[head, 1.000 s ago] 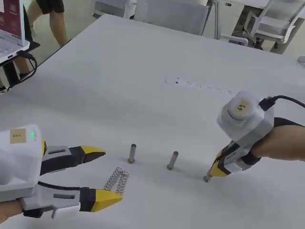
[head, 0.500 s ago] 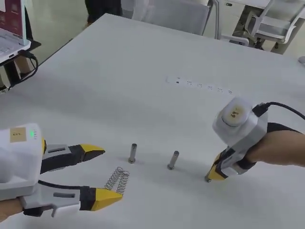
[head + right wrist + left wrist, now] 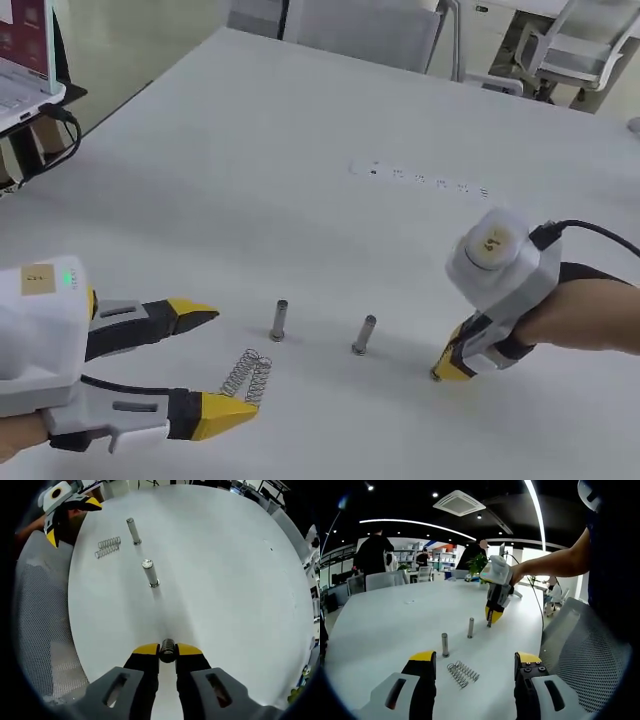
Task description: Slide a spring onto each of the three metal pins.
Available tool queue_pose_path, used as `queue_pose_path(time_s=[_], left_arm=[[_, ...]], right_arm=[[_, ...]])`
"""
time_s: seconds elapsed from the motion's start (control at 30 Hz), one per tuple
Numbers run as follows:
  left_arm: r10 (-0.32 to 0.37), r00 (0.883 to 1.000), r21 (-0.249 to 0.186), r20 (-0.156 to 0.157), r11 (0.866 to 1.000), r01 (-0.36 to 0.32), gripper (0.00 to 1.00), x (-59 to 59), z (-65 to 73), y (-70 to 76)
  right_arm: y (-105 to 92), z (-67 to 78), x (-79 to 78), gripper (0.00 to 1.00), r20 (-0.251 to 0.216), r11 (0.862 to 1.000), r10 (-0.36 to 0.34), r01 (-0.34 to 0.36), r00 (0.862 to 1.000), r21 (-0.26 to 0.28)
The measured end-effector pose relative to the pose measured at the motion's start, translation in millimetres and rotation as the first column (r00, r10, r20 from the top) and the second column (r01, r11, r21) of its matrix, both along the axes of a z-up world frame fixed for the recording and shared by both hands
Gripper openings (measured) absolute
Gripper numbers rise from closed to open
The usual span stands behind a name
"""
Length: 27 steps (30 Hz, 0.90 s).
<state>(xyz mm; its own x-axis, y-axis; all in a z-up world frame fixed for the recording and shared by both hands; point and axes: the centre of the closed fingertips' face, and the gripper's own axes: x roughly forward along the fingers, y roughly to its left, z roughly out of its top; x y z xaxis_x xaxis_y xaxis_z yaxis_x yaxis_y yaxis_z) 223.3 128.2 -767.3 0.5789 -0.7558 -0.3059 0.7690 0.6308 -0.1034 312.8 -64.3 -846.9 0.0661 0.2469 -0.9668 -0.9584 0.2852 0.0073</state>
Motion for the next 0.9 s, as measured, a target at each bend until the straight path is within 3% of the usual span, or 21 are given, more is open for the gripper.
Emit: queue_pose_path(time_s=[0.53, 0.9], left_arm=[[-0.008, 1.000, 0.002, -0.002, 1.000, 0.008, 0.61, 0.6, 0.1, -3.0], [-0.011, 1.000, 0.004, -0.004, 1.000, 0.011, 0.60, 1.1, -0.6, -4.6]], right_arm=[[1.9, 12.0, 0.9, 0.25, 0.022, 0.998, -0.017, 0.016, 1.000, 0.059], [0.9, 28.7, 0.1, 0.28, 0.052, 0.993, -0.042, 0.036, 0.998, 0.116]])
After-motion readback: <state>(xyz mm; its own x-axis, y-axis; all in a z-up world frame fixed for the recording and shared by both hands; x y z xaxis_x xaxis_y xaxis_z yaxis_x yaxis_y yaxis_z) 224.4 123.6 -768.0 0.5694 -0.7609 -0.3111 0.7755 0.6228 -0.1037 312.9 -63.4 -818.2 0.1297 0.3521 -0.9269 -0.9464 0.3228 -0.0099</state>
